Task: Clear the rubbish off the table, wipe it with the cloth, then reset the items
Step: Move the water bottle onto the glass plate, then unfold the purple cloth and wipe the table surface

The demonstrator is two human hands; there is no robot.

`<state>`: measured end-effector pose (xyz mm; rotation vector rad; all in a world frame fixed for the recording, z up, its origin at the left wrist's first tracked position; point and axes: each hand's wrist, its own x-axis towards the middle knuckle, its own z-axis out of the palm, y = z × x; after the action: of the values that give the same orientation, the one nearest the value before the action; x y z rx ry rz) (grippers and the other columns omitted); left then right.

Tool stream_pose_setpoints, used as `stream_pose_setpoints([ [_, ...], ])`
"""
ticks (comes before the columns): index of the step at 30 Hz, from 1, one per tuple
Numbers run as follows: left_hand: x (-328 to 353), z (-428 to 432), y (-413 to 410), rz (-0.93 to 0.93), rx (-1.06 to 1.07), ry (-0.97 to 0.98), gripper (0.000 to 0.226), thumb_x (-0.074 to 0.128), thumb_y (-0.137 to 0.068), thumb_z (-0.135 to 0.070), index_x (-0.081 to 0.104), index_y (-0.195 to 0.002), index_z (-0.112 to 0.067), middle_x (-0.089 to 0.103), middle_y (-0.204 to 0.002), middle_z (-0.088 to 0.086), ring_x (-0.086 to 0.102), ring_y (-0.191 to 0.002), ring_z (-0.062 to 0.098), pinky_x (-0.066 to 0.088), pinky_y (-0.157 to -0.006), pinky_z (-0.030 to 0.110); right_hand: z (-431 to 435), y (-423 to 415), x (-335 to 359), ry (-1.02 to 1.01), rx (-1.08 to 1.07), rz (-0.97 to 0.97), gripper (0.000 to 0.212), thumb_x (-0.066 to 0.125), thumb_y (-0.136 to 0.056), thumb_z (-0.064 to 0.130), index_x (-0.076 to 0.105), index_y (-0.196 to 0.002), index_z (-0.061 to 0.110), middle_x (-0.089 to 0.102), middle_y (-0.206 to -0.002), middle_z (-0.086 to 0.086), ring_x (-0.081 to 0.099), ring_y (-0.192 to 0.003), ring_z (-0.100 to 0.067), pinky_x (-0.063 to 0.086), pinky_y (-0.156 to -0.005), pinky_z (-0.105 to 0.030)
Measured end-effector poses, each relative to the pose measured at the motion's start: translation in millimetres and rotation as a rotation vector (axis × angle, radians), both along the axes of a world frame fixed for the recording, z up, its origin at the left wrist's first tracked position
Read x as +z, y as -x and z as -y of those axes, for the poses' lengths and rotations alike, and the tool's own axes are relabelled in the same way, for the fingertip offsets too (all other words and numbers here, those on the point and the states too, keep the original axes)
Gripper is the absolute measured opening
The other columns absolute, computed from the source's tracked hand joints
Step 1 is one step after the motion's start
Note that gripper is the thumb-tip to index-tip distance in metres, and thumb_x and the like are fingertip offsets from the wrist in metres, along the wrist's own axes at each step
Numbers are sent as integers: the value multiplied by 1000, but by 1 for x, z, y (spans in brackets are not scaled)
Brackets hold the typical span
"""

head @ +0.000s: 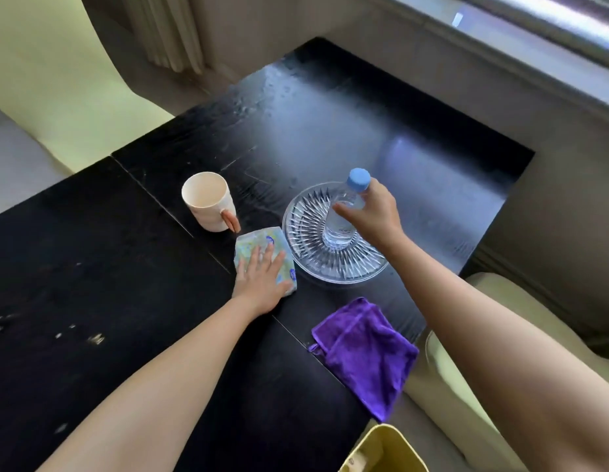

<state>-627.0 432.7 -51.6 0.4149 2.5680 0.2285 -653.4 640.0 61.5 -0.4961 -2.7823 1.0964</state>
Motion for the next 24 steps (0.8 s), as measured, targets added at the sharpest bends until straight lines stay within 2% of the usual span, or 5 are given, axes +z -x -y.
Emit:
stream_pose_setpoints([
  [10, 9, -15, -12, -215, 11, 60, 61, 37, -96, -39, 10, -150, -26, -4, -161, 3, -10, -147, 27, -5, -116, 52, -4, -1, -14, 101, 22, 51, 71, 75, -73, 37, 46, -131, 10, 54, -129, -11, 49, -121, -27, 39, -105, -43],
  [14, 13, -38, -41, -468, -90, -250, 44, 51, -87, -18, 51, -131, -12, 45, -144, 14, 34, -138, 33, 21, -116, 52, -15, -28, -17, 143, -4, 140, 73, 72, -80, 28, 37, -139, 7, 50, -137, -11, 50, -123, -24, 37, -104, -31],
  [16, 14, -50, -57, -358, -82, -480, 35, 54, -83, -10, 61, -117, -7, 63, -119, 14, 54, -118, 33, 42, -102, 48, -27, -52, -24, 139, -64, 162, 53, 68, -84, 22, 48, -130, 5, 59, -127, -11, 56, -115, -24, 40, -97, -28],
  [19, 13, -66, -80, -65, -21, -480, 40, 52, -87, -17, 53, -127, -13, 61, -122, 9, 50, -117, 28, 42, -99, 42, -45, -94, -50, 80, -87, 280, 26, 60, -86, 13, 65, -111, 6, 69, -110, -14, 61, -95, -21, 45, -93, -32],
  [24, -2, -81, -93, 88, 131, -459, 48, 57, -85, -18, 46, -131, -13, 46, -130, 8, 43, -121, 26, 39, -102, 39, -46, -145, -87, -30, 177, 543, 35, 61, -84, 13, 62, -119, 17, 62, -109, -9, 58, -97, -19, 42, -96, -28],
])
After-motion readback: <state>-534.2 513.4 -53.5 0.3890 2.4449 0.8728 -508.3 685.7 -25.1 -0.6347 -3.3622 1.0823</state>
